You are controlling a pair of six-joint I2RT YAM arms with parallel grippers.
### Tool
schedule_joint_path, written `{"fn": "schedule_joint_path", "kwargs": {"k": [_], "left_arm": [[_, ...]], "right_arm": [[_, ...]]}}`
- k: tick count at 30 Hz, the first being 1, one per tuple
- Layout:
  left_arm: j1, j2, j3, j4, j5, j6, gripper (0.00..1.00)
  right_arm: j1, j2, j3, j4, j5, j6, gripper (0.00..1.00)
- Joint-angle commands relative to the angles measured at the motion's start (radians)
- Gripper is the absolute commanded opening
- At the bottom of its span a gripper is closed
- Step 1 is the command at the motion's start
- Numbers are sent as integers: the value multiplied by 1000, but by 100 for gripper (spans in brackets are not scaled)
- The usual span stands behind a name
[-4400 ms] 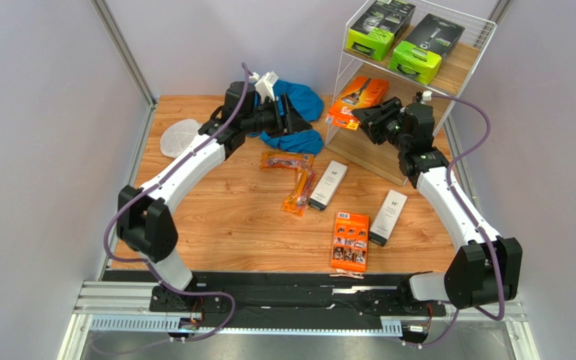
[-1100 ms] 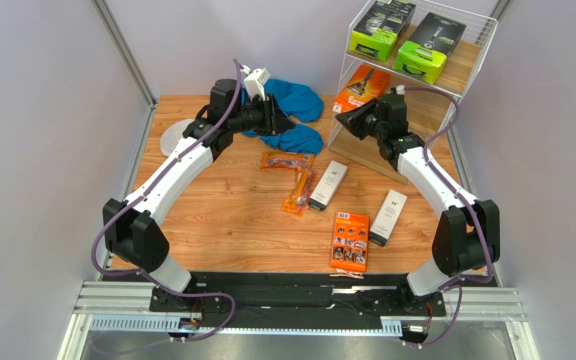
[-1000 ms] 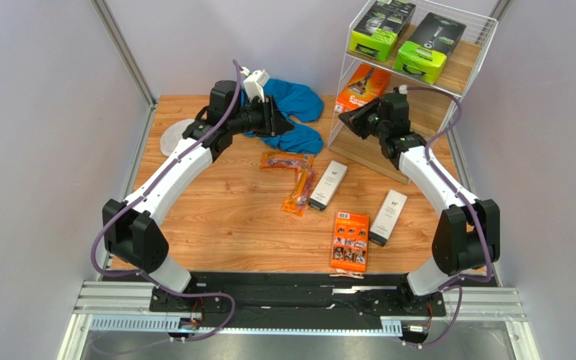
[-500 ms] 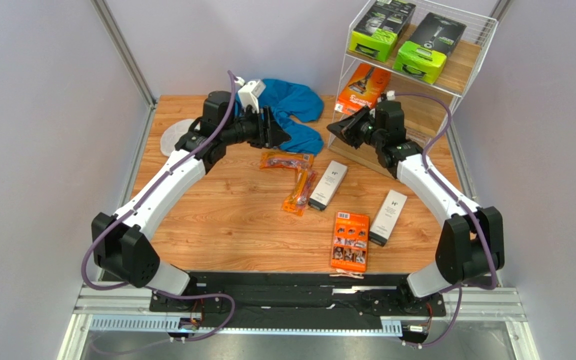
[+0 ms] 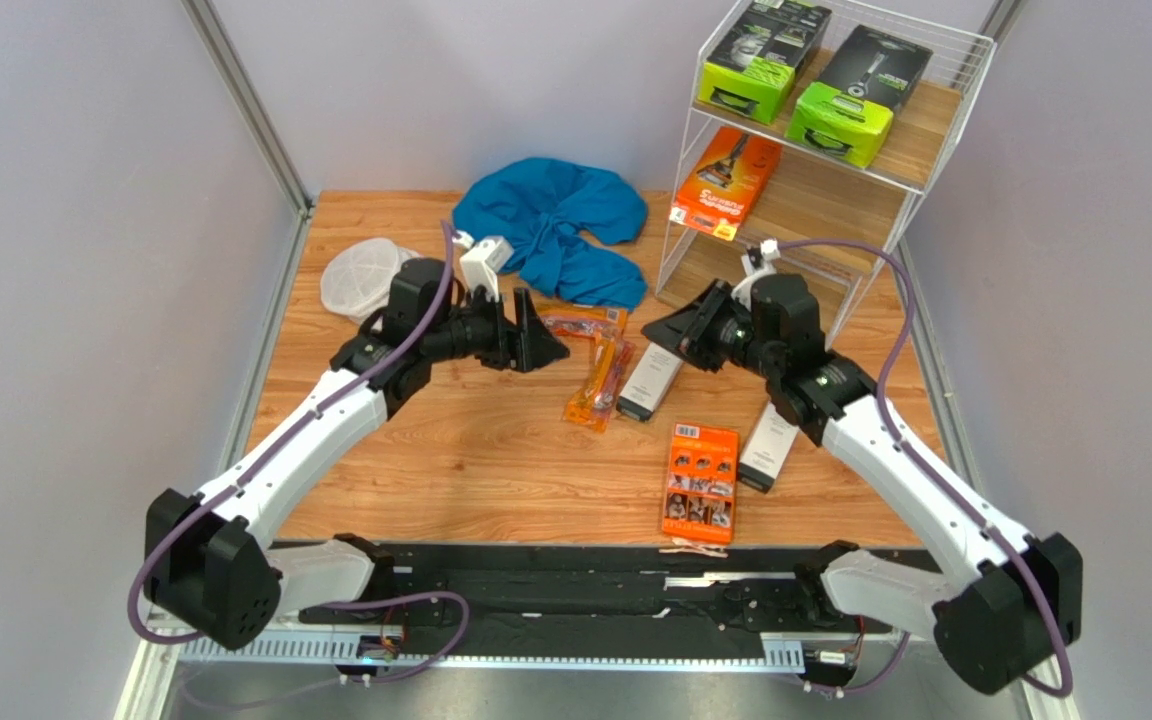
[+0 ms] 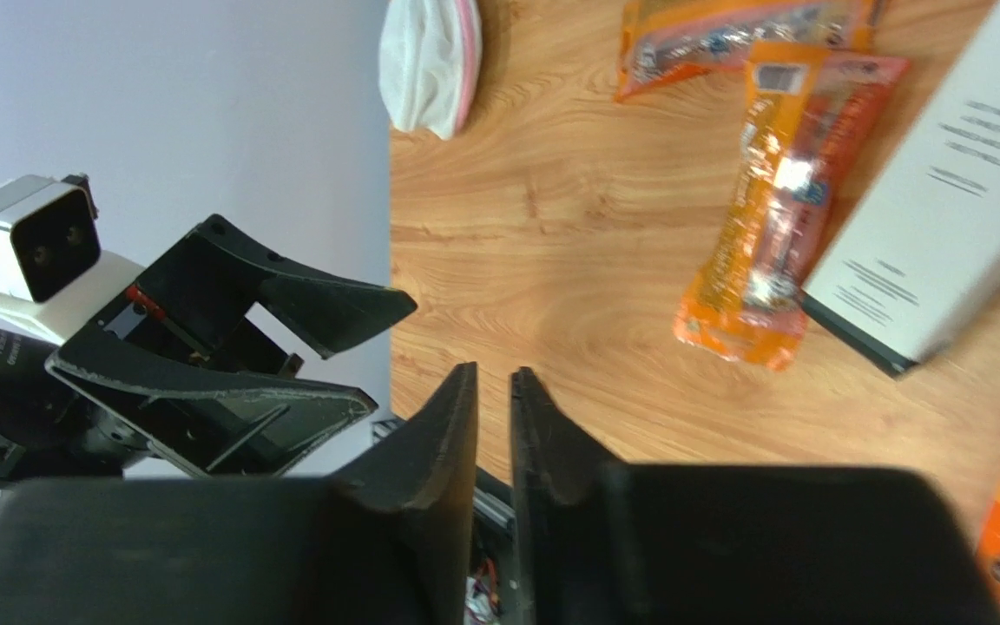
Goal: Place and organize the shaving razors onto the shelf
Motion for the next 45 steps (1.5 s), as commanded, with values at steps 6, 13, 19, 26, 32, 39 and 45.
{"fn": "schedule_joint_path", "kwargs": {"k": [6,13,19,26,32,39,45], "left_arm": [[-145,-57,-141,108,-59,-87,84],[-259,74,-170,199,-64,-168,99],[-316,261,-147,314,-22,-231,99],[-360,422,-95,359,1,-282,99],[-405,563,-35,415,15,-341,99],[-432,677,29,408,-1,-427,96],[-440,749,71,372,-25,-516,94]], "right_arm": [[5,-363,-265,-289,151,-85,75],[0,-584,-381,-482,273,-66,91],[-18,-663,-476,-510,255,-28,96],[-61,-660,-507,-547,219,-31,98],[-93,-632,-567,-541,180,-25,98],[-118,-607,-641,-464,111,7,94],[-124,-583,-735,-338,37,61,88]]}}
